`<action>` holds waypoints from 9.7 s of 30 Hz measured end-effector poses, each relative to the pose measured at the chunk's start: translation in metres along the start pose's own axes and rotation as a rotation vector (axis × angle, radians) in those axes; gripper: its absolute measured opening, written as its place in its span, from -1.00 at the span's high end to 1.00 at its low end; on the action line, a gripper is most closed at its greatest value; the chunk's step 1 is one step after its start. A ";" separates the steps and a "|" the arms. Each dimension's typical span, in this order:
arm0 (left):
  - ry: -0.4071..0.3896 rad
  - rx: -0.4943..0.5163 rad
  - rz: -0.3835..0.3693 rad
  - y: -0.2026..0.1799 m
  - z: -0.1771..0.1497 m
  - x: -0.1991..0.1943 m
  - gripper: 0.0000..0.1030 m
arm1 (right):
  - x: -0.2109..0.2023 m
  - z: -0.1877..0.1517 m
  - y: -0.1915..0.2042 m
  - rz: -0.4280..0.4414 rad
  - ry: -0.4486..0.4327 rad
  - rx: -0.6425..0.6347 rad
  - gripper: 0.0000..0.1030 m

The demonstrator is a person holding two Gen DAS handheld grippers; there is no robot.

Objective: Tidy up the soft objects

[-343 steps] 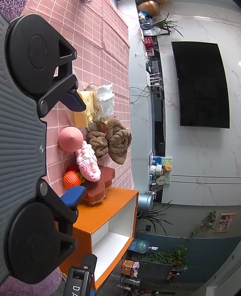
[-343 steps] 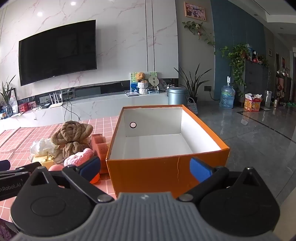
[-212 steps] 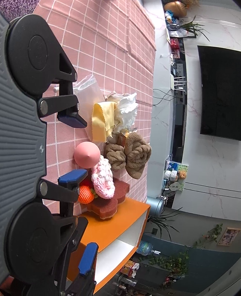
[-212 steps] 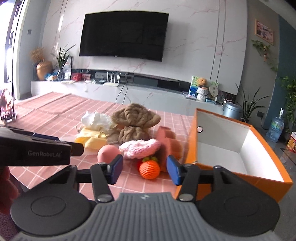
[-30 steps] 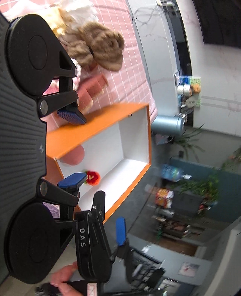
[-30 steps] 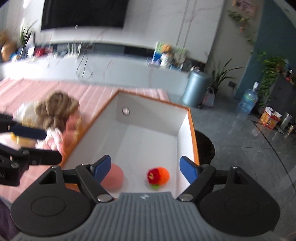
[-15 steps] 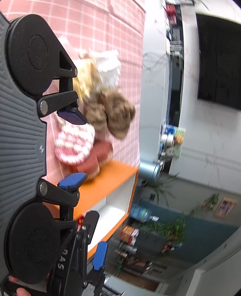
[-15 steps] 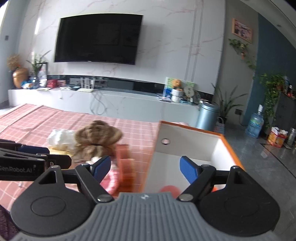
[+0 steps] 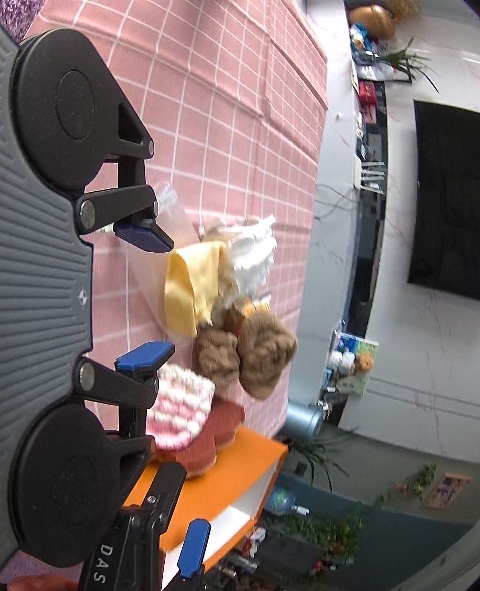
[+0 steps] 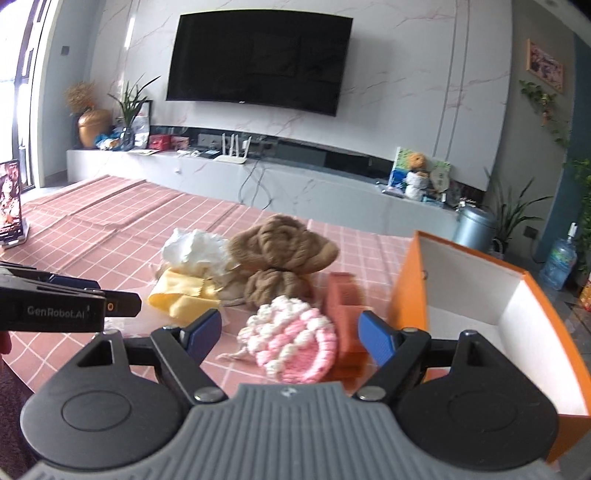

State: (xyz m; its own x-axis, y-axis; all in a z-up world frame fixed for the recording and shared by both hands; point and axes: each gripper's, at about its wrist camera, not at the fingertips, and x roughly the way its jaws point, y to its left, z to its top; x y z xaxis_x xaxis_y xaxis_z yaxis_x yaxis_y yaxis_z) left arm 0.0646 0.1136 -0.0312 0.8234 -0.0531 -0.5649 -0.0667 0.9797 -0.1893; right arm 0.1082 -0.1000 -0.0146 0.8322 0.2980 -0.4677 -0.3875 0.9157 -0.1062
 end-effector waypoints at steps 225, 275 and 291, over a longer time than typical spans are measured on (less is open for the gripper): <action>0.420 0.698 -0.341 -0.297 0.051 0.142 -0.11 | 0.060 0.002 -0.239 0.018 0.419 -0.326 0.15; -0.129 0.100 -0.077 -0.071 0.015 -0.018 -0.16 | -0.033 -0.008 -0.028 -0.129 -0.058 0.045 -0.44; -0.042 0.019 -0.102 -0.017 0.000 -0.009 -0.15 | 0.005 -0.013 0.010 -0.059 -0.017 -0.041 -0.45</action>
State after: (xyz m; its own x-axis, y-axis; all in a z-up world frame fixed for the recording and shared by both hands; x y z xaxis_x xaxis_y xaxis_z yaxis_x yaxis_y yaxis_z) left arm 0.0581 0.0970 -0.0227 0.8483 -0.1446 -0.5093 0.0288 0.9732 -0.2283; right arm 0.1036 -0.0922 -0.0292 0.8606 0.2483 -0.4446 -0.3531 0.9201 -0.1695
